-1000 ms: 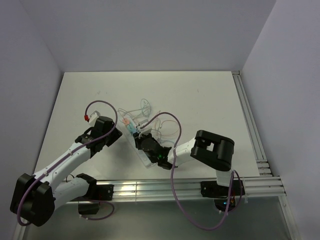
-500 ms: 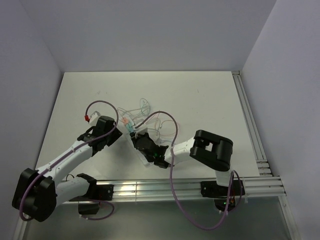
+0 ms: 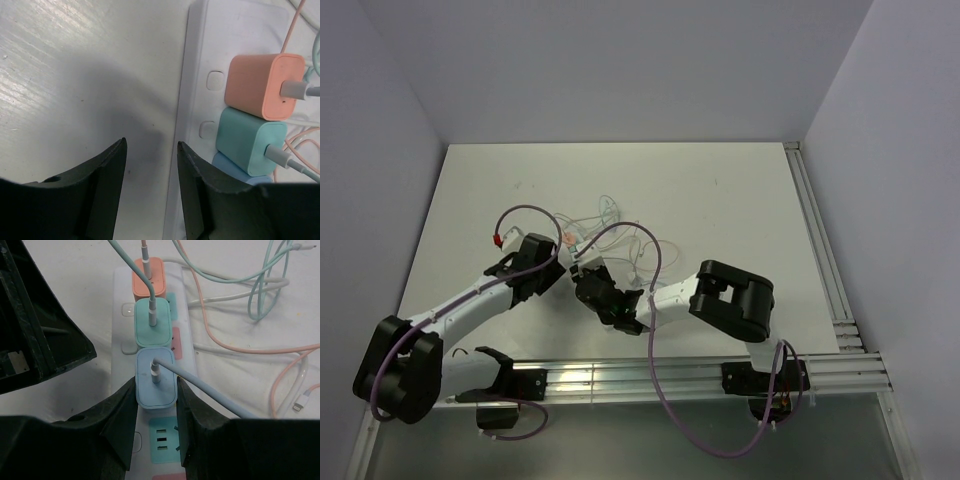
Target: Insert the plug
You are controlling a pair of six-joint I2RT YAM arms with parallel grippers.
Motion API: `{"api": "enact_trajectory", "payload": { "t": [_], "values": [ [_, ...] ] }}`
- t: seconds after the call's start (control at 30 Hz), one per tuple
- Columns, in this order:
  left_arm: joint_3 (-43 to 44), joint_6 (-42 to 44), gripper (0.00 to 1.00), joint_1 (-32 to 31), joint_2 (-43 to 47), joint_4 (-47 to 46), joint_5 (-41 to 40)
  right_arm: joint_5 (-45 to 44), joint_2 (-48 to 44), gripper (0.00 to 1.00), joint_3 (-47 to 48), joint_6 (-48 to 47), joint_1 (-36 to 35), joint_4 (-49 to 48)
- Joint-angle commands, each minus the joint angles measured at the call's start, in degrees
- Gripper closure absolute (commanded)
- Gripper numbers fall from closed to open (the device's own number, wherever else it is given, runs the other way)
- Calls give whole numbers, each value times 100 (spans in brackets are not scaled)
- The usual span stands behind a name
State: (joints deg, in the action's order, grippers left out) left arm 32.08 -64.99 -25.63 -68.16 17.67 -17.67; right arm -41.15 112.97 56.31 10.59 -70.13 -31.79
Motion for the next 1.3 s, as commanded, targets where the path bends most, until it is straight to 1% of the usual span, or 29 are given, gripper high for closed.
{"api": "enact_trajectory", "payload": {
  "t": [0.0, 0.1, 0.3, 0.5, 0.63, 0.8, 0.9, 0.93, 1.0, 1.03, 1.1, 1.13, 1.2, 1.27],
  "values": [
    [-52, -84, 50, 23, 48, -255, 9, 686, 884, 100, -551, 259, 52, 2231],
    [-113, -66, 49, 23, 154, -299, 27, 739, 1147, 100, -560, 478, 34, 2317],
    [-140, -66, 49, 23, 329, -133, -61, 923, 1193, 100, -218, 505, 52, 2792],
    [-140, -84, 47, 23, 812, 122, -254, 1109, 1386, 100, -437, 795, 113, 2530],
    [-140, -172, 41, 23, 1111, 298, -377, 1030, 1026, 100, -779, 971, 131, 2222],
    [-35, -154, 36, 23, 1349, 412, -369, 766, 481, 99, -666, 893, 227, 2151],
    [9, -137, 35, 23, 1437, 474, -360, 757, 235, 93, -394, 753, 271, 2195],
    [18, -128, 35, 23, 1472, 483, -351, 783, 174, 87, -289, 708, 280, 2169],
    [44, -119, 34, 23, 1499, 544, -377, 888, 15, 80, -157, 620, 298, 2203],
    [62, -102, 33, 23, 1534, 553, -377, 950, -29, 74, -25, 611, 333, 2230],
    [88, -84, 32, 23, 1551, 597, -369, 1020, -204, 68, 55, 541, 412, 2230],
    [97, -66, 32, 23, 1578, 597, -369, 1117, -266, 63, 133, 523, 430, 2239],
    [106, -58, 30, 23, 1595, 597, -334, 1240, -494, 55, 169, 471, 500, 2186],
    [115, -31, 30, 23, 1613, 597, -298, 1381, -766, 38, 204, 444, 526, 2177]
  ]
}}
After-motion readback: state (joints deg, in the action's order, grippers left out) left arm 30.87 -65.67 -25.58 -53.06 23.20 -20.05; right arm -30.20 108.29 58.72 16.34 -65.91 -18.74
